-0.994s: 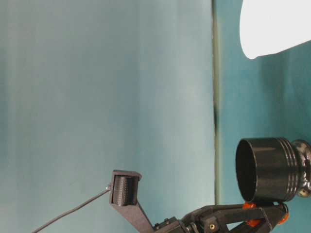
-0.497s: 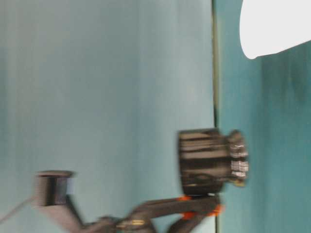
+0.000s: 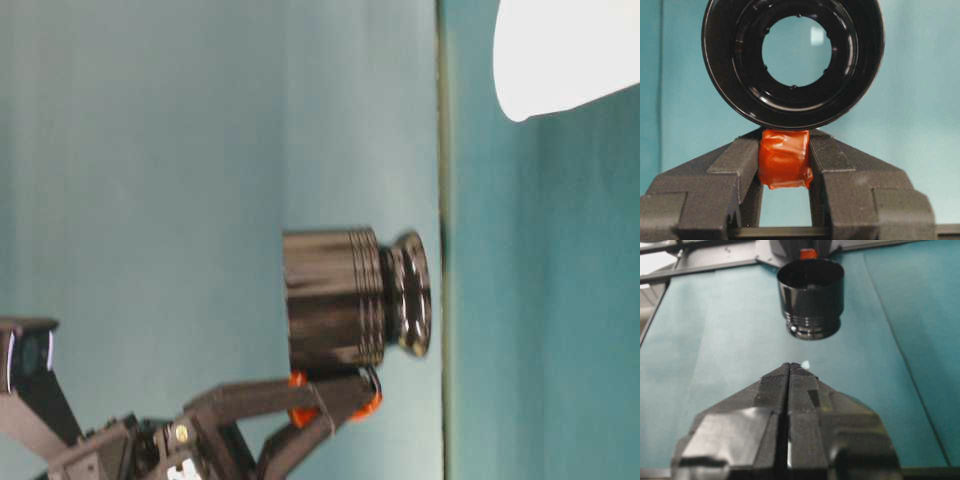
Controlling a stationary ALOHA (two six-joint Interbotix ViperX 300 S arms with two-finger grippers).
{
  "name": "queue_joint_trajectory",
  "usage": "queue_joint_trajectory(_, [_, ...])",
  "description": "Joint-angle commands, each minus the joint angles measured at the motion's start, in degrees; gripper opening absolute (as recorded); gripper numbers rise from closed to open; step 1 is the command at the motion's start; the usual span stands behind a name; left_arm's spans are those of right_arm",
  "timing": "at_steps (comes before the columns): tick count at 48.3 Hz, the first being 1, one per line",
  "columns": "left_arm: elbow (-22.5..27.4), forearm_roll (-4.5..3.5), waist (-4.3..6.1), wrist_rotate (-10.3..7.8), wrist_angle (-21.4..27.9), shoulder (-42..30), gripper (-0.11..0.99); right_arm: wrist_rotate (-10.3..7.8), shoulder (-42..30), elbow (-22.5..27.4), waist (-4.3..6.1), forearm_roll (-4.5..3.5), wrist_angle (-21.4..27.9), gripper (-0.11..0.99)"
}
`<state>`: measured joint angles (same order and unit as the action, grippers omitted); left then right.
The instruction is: Put the paper cup into the moved red handle cup holder.
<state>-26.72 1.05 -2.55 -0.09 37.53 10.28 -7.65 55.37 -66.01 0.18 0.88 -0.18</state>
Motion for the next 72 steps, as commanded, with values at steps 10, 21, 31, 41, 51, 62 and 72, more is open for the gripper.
queue_joint_trajectory(10, [3.52, 0.18, 0.88, -1.41, -2.72, -4.92, 0.26, -0.53, -0.26, 1.05, 0.18, 0.09, -0.26, -0.11])
queue_joint_trajectory(21, [2.90, 0.18, 1.14, -1.58, -6.15, -9.58, 0.26, -0.53, -0.18, 1.05, 0.09, 0.09, 0.26, -0.11])
queue_joint_trajectory(31, [1.14, 0.18, 1.41, -1.49, -10.28, -11.78, 0.26, -0.53, 0.44, 1.05, 0.09, 0.09, 1.32, -0.11])
queue_joint_trajectory(41, [-1.23, 0.09, 1.58, -1.41, -12.39, -13.54, 0.26, -0.53, 0.62, 1.05, 0.18, 0.09, 1.41, -0.11])
queue_joint_trajectory(51, [-2.72, 0.09, 1.85, -1.41, -16.52, -14.68, 0.26, -0.53, 0.70, 1.05, 0.09, 0.09, 1.41, -0.11])
queue_joint_trajectory(62, [-2.81, 0.18, 1.85, -1.58, -17.14, -15.91, 0.26, -0.53, 0.62, 1.05, 0.09, 0.09, 1.41, -0.11])
queue_joint_trajectory(72, [-2.81, 0.18, 1.85, -1.58, -17.23, -17.49, 0.26, -0.53, 0.62, 1.05, 0.18, 0.09, 1.41, -0.11])
